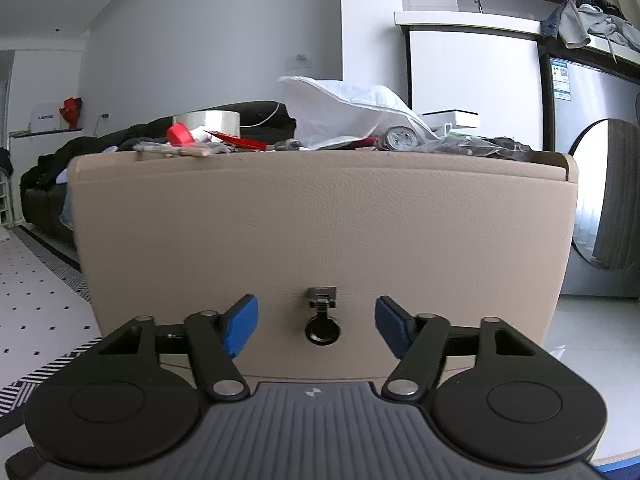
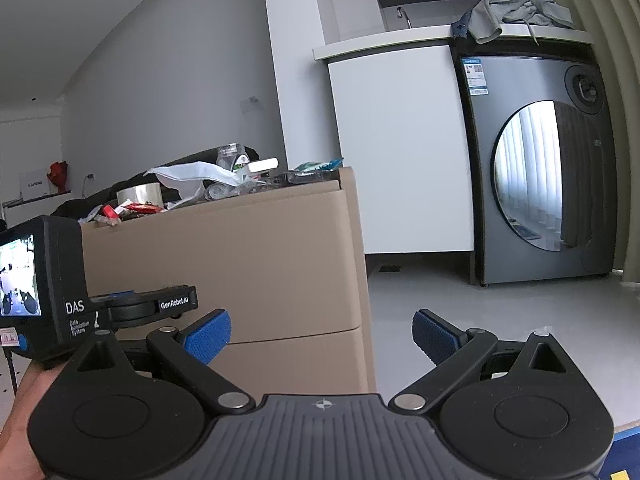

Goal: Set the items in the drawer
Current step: 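Close the left gripper around the black drawer knob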

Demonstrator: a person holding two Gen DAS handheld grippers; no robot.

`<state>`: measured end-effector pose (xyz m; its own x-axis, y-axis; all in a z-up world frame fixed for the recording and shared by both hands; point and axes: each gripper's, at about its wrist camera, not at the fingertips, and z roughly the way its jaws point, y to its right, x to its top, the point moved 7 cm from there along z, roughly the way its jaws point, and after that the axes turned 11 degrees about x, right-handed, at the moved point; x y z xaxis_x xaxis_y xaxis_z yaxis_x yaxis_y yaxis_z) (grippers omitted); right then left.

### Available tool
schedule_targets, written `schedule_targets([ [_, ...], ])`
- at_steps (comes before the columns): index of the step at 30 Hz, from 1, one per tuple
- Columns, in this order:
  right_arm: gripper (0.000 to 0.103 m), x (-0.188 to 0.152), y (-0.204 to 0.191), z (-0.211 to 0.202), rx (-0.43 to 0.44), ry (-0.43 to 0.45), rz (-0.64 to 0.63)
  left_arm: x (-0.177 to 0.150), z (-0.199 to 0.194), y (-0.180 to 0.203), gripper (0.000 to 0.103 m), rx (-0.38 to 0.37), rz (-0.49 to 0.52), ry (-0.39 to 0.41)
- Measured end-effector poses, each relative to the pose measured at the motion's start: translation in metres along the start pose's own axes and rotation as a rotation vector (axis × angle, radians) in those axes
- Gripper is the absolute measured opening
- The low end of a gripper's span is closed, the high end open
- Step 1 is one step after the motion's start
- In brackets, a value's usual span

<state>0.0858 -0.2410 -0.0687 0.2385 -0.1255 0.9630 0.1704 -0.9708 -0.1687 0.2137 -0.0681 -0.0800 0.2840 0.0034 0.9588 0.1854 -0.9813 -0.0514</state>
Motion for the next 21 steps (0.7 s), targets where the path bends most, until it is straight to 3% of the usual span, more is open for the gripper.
schedule_targets([
  [10,0.098,-0.004,0.002,0.005,0.001,-0.011,-0.007,0.002,0.013,0.002,0.06,0.025,-0.004,0.014],
  [12,0.098,-0.005,0.001,0.006,0.0,-0.014,-0.01,0.001,0.015,0.004,0.053,0.019,0.006,0.01],
  [21,0.098,-0.005,0.002,0.005,-0.004,-0.013,-0.009,0.002,0.014,0.007,0.043,0.034,0.018,0.044],
])
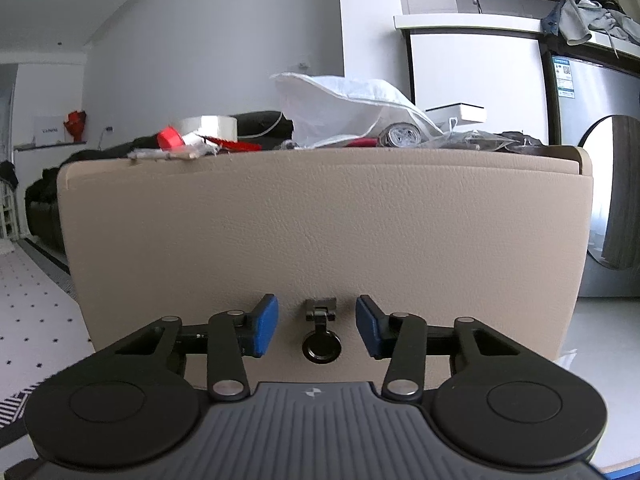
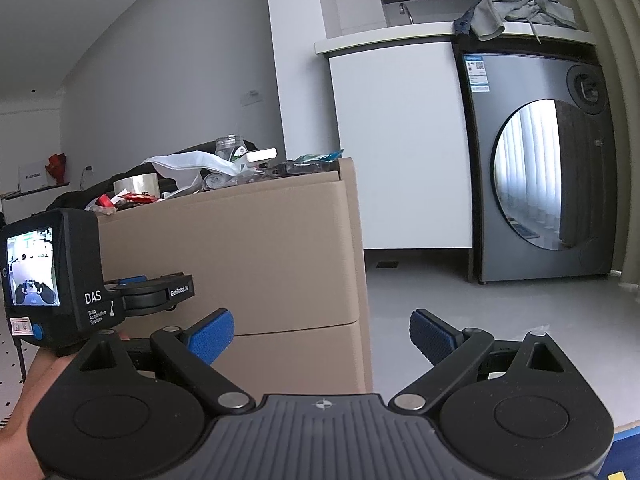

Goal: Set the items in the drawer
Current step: 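Close the left gripper around the black drawer knob, then hold the drawer knob firmly in the closed left gripper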

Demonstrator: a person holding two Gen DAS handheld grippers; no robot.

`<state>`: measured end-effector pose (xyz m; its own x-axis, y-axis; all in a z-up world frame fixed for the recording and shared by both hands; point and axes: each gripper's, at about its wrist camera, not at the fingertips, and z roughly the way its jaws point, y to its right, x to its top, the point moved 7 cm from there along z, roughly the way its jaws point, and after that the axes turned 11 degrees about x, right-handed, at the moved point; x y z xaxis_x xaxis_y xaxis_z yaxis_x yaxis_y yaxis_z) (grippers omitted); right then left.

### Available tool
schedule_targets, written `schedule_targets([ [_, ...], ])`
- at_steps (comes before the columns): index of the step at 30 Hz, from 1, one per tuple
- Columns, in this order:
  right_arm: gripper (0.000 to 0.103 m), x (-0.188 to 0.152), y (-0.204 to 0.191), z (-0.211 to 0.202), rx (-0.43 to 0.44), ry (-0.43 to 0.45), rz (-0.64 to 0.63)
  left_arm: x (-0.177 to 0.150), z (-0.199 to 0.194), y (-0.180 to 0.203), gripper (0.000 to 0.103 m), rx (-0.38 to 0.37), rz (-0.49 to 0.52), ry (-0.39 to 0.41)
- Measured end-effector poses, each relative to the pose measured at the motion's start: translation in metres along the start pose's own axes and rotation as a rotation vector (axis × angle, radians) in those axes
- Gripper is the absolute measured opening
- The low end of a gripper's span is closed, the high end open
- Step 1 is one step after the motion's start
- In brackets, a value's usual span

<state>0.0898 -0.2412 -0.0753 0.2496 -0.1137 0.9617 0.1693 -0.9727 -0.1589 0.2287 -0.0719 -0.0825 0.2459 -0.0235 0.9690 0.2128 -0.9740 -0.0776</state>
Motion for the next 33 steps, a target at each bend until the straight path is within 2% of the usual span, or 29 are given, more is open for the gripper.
schedule_targets([
  [5,0.098,0.0,-0.003,-0.001,-0.001,-0.005,-0.018,-0.001,0.002,-0.001,0.031,-0.03,-0.006,-0.016],
  [7,0.098,0.001,-0.004,-0.002,-0.007,-0.002,-0.026,-0.001,0.002,-0.002,0.03,-0.019,0.0,-0.012],
  [12,0.098,0.002,-0.007,-0.002,0.002,-0.001,-0.028,-0.001,0.003,0.001,0.019,-0.02,0.014,-0.017],
  [19,0.098,0.004,-0.005,-0.004,-0.003,0.001,-0.035,-0.003,0.002,0.009,0.019,0.033,0.056,-0.01],
  [33,0.098,0.004,-0.004,-0.004,-0.006,0.001,-0.038,-0.003,0.002,0.004,0.019,0.007,0.011,-0.019],
])
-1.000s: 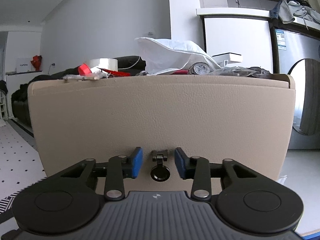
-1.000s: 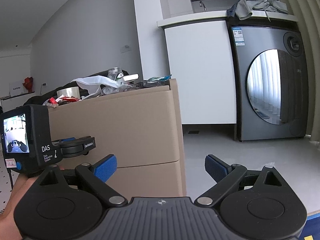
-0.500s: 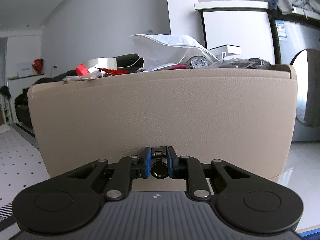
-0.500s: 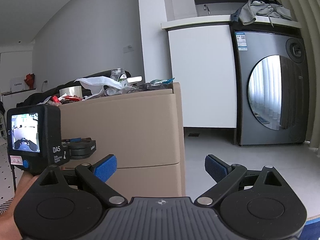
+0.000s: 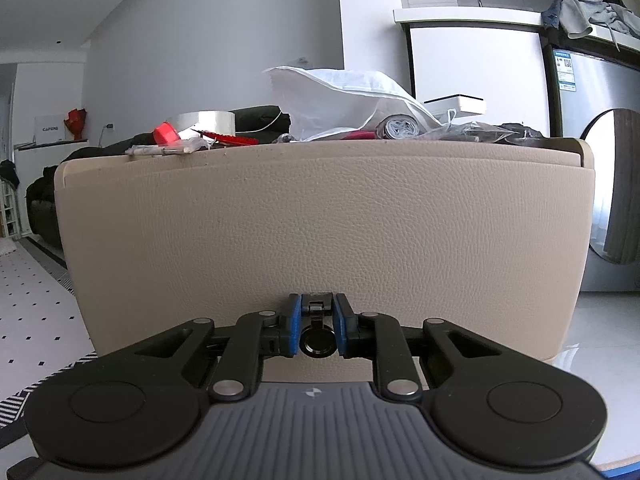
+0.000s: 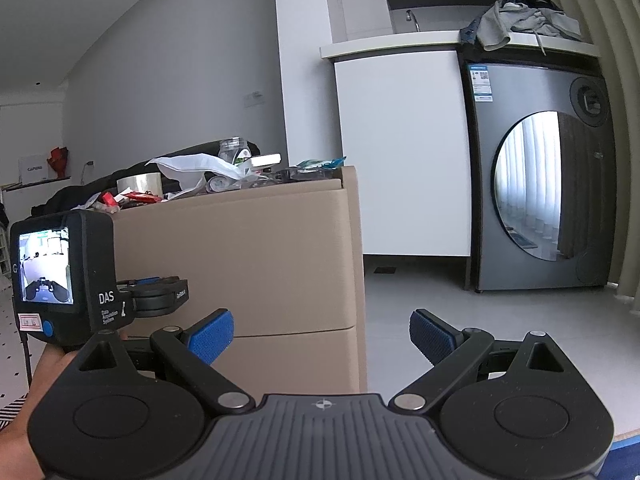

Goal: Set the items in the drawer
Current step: 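Hold the drawer knob firmly in the closed left gripper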

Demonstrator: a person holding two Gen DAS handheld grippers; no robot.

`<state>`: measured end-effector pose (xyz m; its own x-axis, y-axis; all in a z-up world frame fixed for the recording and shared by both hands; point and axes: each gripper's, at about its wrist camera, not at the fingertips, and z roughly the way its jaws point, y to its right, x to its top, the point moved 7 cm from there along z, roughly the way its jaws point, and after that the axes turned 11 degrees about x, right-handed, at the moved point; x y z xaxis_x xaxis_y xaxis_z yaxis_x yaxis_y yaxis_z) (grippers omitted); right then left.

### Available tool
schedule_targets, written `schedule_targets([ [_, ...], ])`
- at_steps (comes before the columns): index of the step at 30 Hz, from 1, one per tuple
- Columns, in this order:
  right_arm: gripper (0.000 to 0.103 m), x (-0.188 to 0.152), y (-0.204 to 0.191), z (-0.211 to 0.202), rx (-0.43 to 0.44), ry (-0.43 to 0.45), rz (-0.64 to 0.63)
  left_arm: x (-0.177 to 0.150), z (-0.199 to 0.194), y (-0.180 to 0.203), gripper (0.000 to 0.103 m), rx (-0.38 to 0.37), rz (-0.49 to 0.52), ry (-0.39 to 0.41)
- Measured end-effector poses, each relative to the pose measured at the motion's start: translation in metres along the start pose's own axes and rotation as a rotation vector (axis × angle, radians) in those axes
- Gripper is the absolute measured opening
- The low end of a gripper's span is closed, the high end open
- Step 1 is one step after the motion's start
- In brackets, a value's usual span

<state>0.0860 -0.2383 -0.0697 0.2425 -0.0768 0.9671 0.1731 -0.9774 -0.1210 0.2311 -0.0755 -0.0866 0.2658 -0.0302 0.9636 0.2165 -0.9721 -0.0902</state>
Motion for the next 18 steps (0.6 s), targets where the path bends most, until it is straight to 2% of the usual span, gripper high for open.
schedule_targets([
  [18,0.098,0.0033,-0.0025,-0.0052,-0.004,0.007,-0.006,-0.0014,-0.0052,-0.0023,0.017,-0.007,-0.003,0.005],
])
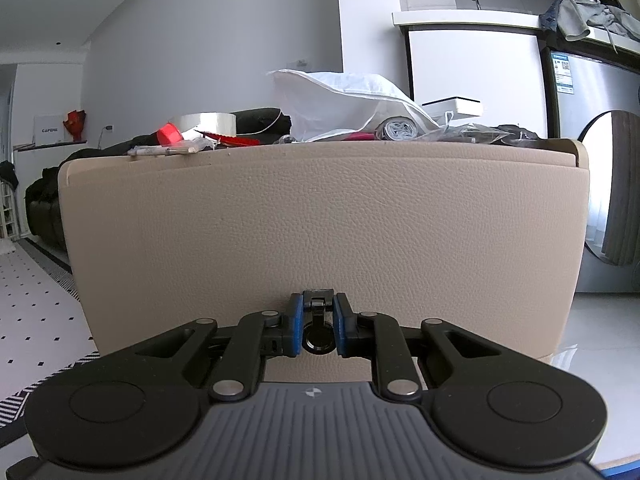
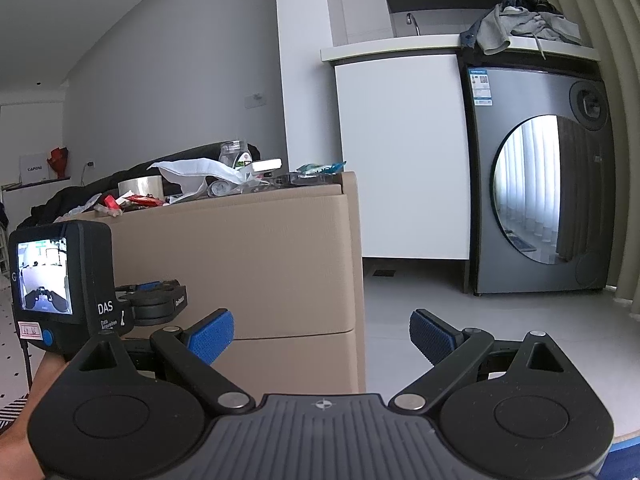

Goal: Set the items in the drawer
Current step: 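Hold the drawer knob firmly in the closed left gripper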

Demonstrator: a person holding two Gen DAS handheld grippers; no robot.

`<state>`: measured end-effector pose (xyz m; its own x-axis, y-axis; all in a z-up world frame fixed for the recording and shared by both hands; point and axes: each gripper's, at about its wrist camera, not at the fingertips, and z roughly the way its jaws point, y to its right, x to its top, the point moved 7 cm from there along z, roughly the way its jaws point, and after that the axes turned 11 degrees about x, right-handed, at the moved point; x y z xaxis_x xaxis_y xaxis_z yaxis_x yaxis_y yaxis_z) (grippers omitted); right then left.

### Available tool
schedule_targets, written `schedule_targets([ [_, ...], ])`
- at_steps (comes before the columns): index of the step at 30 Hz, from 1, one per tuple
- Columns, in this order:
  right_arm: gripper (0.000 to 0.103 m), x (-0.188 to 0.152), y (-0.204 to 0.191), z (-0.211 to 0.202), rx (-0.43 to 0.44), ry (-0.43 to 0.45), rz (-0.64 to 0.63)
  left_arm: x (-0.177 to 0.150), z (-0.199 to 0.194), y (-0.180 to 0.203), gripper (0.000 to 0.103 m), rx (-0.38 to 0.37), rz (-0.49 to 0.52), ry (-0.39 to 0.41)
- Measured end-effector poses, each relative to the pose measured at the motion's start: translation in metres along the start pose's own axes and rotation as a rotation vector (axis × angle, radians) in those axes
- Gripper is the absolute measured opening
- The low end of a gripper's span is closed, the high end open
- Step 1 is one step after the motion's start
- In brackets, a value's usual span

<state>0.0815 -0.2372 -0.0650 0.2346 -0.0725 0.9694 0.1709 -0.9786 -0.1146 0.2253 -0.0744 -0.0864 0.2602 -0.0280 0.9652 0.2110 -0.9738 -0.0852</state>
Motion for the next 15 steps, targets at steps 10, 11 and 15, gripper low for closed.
schedule_targets([
  [10,0.098,0.0029,-0.001,-0.0039,0.001,0.007,0.0,0.0002,-0.0027,-0.0023,0.017,-0.007,-0.003,-0.008],
  [11,0.098,0.0029,-0.0013,-0.0039,0.002,0.007,-0.002,0.0003,-0.0025,-0.0022,0.017,-0.007,-0.004,-0.009],
  [15,0.098,0.0032,-0.0019,-0.0036,0.005,0.006,0.0,0.0008,-0.0019,-0.0015,0.017,-0.002,-0.005,-0.013],
])
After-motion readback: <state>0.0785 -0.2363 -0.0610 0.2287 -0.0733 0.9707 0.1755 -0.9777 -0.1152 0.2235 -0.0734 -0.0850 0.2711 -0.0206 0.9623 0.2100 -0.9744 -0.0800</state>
